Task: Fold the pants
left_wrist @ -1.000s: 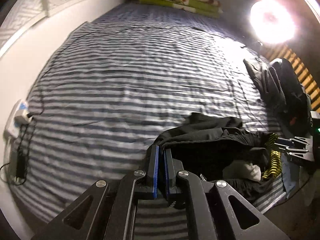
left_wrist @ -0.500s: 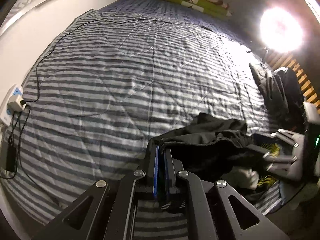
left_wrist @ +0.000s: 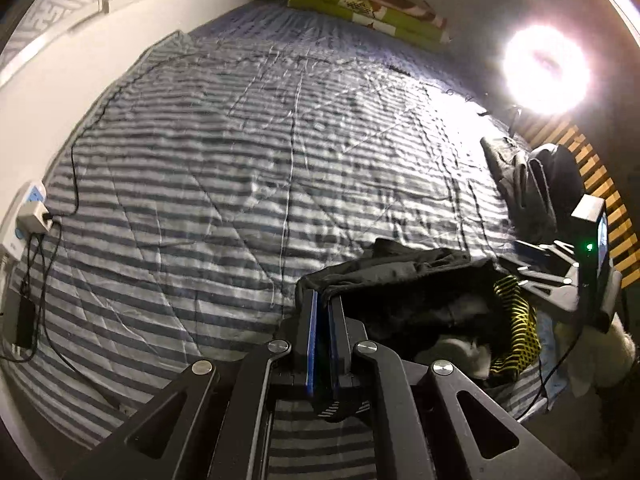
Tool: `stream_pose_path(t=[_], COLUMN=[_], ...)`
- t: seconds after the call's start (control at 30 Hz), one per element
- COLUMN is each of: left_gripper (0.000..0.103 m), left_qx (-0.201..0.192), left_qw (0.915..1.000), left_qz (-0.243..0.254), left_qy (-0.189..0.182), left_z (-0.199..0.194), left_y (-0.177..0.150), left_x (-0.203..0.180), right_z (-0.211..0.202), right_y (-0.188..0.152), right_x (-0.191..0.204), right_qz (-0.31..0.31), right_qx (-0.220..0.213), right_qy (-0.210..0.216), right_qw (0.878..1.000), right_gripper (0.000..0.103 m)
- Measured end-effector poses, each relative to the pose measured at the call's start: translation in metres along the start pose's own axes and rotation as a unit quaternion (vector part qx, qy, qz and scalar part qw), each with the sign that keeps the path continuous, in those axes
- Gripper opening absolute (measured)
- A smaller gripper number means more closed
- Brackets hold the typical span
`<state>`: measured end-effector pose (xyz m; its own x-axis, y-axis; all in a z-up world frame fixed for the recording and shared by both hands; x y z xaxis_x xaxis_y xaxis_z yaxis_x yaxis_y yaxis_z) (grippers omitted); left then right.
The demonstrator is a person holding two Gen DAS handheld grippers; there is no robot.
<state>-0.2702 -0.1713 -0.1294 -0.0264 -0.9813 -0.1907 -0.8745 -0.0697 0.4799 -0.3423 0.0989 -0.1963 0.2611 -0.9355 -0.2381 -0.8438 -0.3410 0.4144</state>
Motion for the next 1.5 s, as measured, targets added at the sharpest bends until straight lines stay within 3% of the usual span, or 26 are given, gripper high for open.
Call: stream_pose_path(t=[0.03,0.1,0.23,0.3,0.33,0.37,0.4,0.47,0.6,0.67,0.7,0.8,0.93,1.13,1.2,1.23,1.3,1.43,1.5], left_gripper=[0.005,0.005,0.005,0.005,0.005,0.005,0.005,0.005,0.005,0.005,0.005,0.005,0.005,0.005,0.005,0.005,0.005,0.005,0.005], left_qx=[-0.003,-0.010,-0.012,-0.007,-0.006,-0.005,-0.003,0.004,0.021,0.032,0.037,0.052,0.066,0.083,0.088,0.087,0.087,0.087,0.087], left_qw=[1.0000,0.9999,0.9996,0.9995,0.9995,0.9995,0.9996,0.9996,0.9992,0.9989,0.9987,0.9979,0.9970,0.9953,0.9943,0.9940,0.9933,0.9926,0.9928], left_qz=[0.001,0.002,0.023,0.029,0.030,0.029,0.027,0.026,0.024,0.020,0.019,0.026,0.038,0.042,0.054,0.062,0.072,0.079,0.076], left_qy=[0.000,-0.006,0.007,0.009,0.010,0.010,0.009,0.012,0.024,0.027,0.028,0.027,0.012,-0.024,-0.028,-0.024,-0.024,-0.029,-0.032], left_z=[-0.004,-0.013,-0.023,-0.022,-0.022,-0.020,-0.019,-0.013,0.000,0.010,0.015,0.033,0.058,0.095,0.100,0.101,0.103,0.104,0.103], left_y=[0.002,0.005,0.006,0.004,0.003,0.001,-0.001,-0.006,-0.019,-0.025,-0.028,-0.036,-0.039,-0.049,-0.054,-0.055,-0.056,-0.055,-0.055], left_x=[-0.002,-0.007,-0.019,-0.025,-0.027,-0.028,-0.029,-0.031,-0.031,-0.029,-0.029,-0.035,-0.050,-0.086,-0.096,-0.099,-0.106,-0.111,-0.109], right_z=[-0.003,-0.009,-0.034,-0.049,-0.056,-0.059,-0.063,-0.063,-0.037,-0.024,-0.020,-0.021,-0.031,-0.028,-0.017,-0.012,-0.015,-0.022,-0.022], right_y=[-0.003,-0.013,-0.033,-0.039,-0.044,-0.046,-0.049,-0.052,-0.062,-0.071,-0.077,-0.096,-0.115,-0.123,-0.130,-0.131,-0.123,-0.095,-0.084], right_x=[-0.015,-0.049,-0.076,-0.057,-0.039,-0.026,-0.008,0.017,0.044,0.049,0.048,0.028,-0.010,-0.022,-0.036,-0.049,-0.065,-0.048,-0.033], right_qz=[0.013,0.055,0.085,0.077,0.062,0.047,0.024,-0.015,-0.038,-0.059,-0.062,-0.024,0.028,0.009,0.034,0.052,0.071,0.080,0.062], right_qx=[0.004,0.019,0.014,0.011,0.015,0.019,0.018,0.010,0.038,0.045,0.052,0.061,0.058,0.080,0.104,0.109,0.084,0.057,0.048], right_qy=[-0.008,0.002,0.042,0.097,0.127,0.140,0.143,0.121,0.102,0.091,0.088,0.122,0.131,0.086,0.089,0.070,0.041,0.095,0.097], right_qw=[1.000,0.998,0.995,0.992,0.990,0.989,0.989,0.992,0.993,0.993,0.993,0.990,0.989,0.993,0.990,0.990,0.993,0.991,0.992], right_gripper=[0.014,0.007,0.006,0.008,0.017,0.022,0.034,0.044,0.044,0.026,0.000,0.000,0.000,0.000,0.000,0.000,0.003,0.005,0.005])
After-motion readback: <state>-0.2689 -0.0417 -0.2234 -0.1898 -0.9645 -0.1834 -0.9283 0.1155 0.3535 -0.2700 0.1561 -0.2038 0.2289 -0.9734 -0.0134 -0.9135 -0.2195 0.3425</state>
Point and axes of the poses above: each gripper's, at about its wrist camera, not at the fingertips, and z roughly the way its jaws point, x to its left, y to its top, the point moved 8 cm from there along z, roughly the way its jaws point, and after that the axes turned 5 degrees about z, right-handed, at the moved point
